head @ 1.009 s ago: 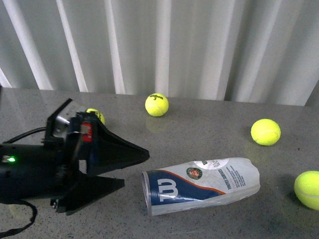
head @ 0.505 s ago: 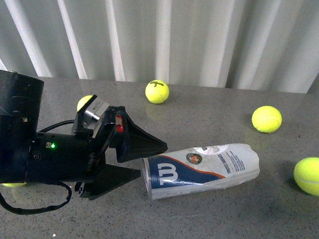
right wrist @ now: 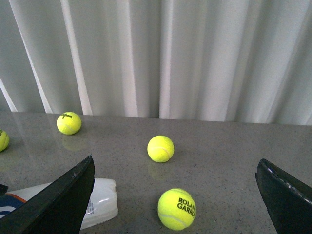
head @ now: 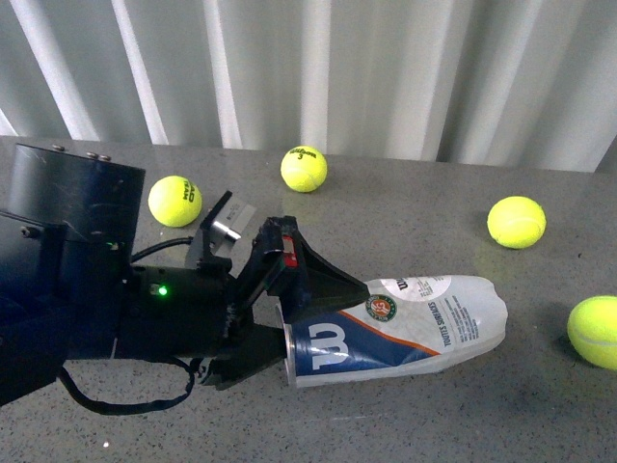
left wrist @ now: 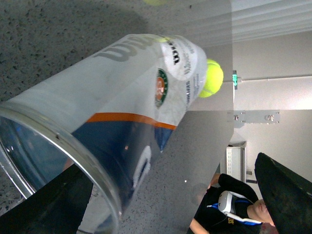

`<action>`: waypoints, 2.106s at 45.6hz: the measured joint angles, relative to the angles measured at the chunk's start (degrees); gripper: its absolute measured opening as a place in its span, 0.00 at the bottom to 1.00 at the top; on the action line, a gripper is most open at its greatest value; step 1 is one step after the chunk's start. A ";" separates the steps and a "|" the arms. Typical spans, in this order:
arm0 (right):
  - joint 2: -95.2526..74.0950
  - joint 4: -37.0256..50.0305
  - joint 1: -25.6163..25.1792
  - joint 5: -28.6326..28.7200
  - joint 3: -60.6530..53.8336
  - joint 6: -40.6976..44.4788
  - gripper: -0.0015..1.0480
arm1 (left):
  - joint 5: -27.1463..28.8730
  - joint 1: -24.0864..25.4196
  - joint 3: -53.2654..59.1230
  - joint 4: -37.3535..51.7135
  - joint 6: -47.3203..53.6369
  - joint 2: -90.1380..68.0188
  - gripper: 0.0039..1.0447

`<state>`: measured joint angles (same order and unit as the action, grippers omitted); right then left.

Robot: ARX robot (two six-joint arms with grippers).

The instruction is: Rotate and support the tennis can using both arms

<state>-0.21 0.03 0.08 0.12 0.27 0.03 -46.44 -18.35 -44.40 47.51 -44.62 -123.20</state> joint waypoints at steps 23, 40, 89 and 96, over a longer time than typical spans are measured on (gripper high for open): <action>0.00 0.00 0.00 0.00 0.00 0.00 0.93 | 4.50 -1.20 -1.33 1.88 -11.37 -2.45 0.11; 0.00 0.00 0.00 0.00 0.00 0.00 0.93 | 14.69 2.69 -19.74 -59.67 20.37 22.56 0.03; 0.00 0.00 0.00 0.00 0.00 0.00 0.93 | 43.95 -10.73 -61.24 -107.82 64.24 2.86 0.39; 0.00 0.00 0.00 0.00 0.00 0.00 0.93 | 41.38 -10.58 -63.76 -107.38 61.00 3.04 0.64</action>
<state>-0.21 0.03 0.08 0.12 0.27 0.03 -5.06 -28.93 -108.16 -59.88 16.38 -120.16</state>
